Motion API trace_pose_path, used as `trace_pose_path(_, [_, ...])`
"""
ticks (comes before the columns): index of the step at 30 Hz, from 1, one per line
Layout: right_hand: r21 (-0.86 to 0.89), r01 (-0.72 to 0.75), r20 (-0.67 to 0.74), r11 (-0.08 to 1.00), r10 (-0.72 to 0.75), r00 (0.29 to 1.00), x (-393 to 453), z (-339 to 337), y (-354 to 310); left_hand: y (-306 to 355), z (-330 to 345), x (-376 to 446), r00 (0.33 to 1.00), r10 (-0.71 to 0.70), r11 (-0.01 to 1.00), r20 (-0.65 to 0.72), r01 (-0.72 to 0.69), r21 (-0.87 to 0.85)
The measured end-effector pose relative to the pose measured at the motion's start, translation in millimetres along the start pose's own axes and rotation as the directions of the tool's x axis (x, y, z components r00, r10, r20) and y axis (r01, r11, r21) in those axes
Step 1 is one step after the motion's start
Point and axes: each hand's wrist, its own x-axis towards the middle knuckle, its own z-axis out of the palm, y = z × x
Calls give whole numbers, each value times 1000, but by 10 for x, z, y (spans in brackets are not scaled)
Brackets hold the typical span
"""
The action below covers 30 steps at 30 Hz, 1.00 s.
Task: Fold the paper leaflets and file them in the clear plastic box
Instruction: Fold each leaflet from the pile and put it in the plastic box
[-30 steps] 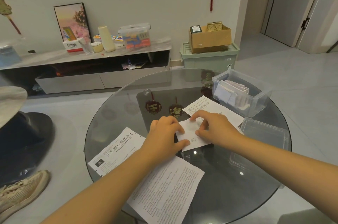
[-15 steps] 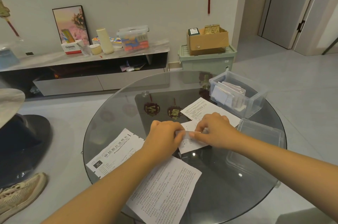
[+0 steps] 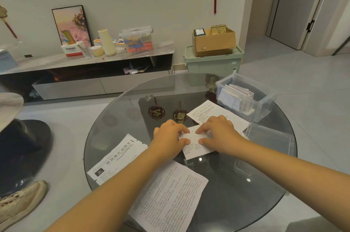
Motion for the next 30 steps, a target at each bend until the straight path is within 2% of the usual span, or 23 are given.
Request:
trace_pose_path(5, [54,3,30,999,-4,1000,-5,-32,-22,57,-24,6,999,-8,998,47,11,-69])
trace_pose_path(10, [182,-30,59,983,20,998,-29,-60,-28,110,-36,-6,998,-20,988,61,29,-150])
trace_pose_path(15, [265,-72,84,962,51,995,-12,-178,-1,159,-113,10,1000,-14,961,-14,10,-275])
trace_pose_path(23, [349,-66,-63,935,94,994,-12,-639,132,454,-276,213,991,-24,866,-134,-46,-498])
trace_pose_path(30, [358,-88,-225,929,178,958,36,-1066,370,819,-466,634,990,58,849,-126,-116,-516])
